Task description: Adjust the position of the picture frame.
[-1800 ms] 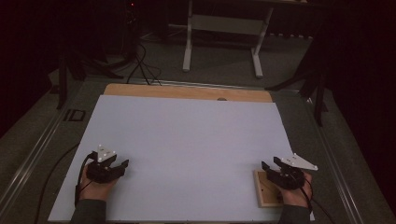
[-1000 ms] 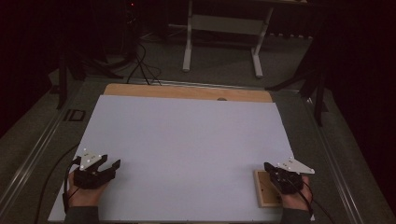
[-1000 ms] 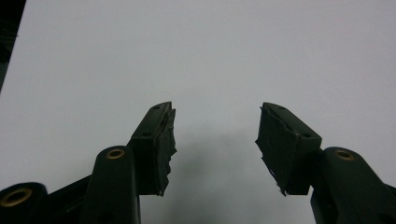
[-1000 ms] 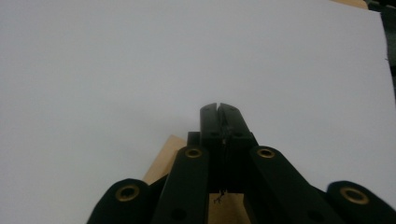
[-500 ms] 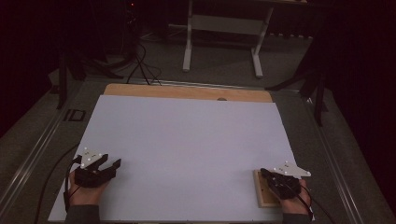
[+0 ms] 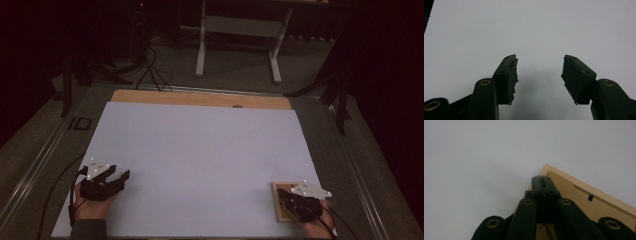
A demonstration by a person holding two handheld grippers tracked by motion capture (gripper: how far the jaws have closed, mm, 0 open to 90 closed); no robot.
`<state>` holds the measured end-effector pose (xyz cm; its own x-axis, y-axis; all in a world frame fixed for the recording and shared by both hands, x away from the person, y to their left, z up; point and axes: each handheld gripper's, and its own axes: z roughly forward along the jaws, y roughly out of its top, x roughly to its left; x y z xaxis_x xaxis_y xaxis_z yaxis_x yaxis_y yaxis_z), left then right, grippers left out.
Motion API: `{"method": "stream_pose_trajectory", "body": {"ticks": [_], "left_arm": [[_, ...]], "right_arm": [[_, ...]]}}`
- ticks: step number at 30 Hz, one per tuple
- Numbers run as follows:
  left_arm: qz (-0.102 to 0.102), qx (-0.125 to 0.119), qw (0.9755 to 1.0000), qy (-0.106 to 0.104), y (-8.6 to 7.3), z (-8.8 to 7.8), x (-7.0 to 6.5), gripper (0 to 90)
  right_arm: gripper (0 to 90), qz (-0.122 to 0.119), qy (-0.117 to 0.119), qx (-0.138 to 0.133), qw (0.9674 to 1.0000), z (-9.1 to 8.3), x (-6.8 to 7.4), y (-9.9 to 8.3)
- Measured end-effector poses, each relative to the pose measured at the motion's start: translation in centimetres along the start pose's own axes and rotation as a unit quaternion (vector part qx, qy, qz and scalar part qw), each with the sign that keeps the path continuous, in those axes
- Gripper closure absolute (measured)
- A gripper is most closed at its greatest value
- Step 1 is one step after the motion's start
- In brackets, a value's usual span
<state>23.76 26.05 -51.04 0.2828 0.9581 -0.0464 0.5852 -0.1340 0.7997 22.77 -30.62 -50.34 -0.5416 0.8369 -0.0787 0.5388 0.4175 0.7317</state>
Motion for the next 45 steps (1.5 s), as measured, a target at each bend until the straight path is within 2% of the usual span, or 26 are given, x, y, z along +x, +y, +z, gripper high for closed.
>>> {"method": "stream_pose_trajectory", "body": {"ticks": [9,29,41,45], "left_arm": [[-0.002,-0.002,1.0,0.0,0.1,0.0,0.0,45.0],[0.005,0.002,1.0,0.0,0.2,0.3,-0.2,44.9],[0.01,0.007,0.9999,-0.002,0.2,0.7,-0.4,44.9],[0.011,0.007,0.9999,-0.002,0.3,0.7,-0.5,45.0]], "right_arm": [[89.6,-0.014,0.0,0.012,0.9998,0.1,0.5,0.1],[89.9,-0.014,-0.016,0.016,0.9997,0.9,0.9,0.7],[89.9,-0.026,-0.013,0.019,0.9994,2.6,0.9,2.2],[89.9,-0.02,-0.003,0.018,0.9996,2.9,0.7,2.5]]}}
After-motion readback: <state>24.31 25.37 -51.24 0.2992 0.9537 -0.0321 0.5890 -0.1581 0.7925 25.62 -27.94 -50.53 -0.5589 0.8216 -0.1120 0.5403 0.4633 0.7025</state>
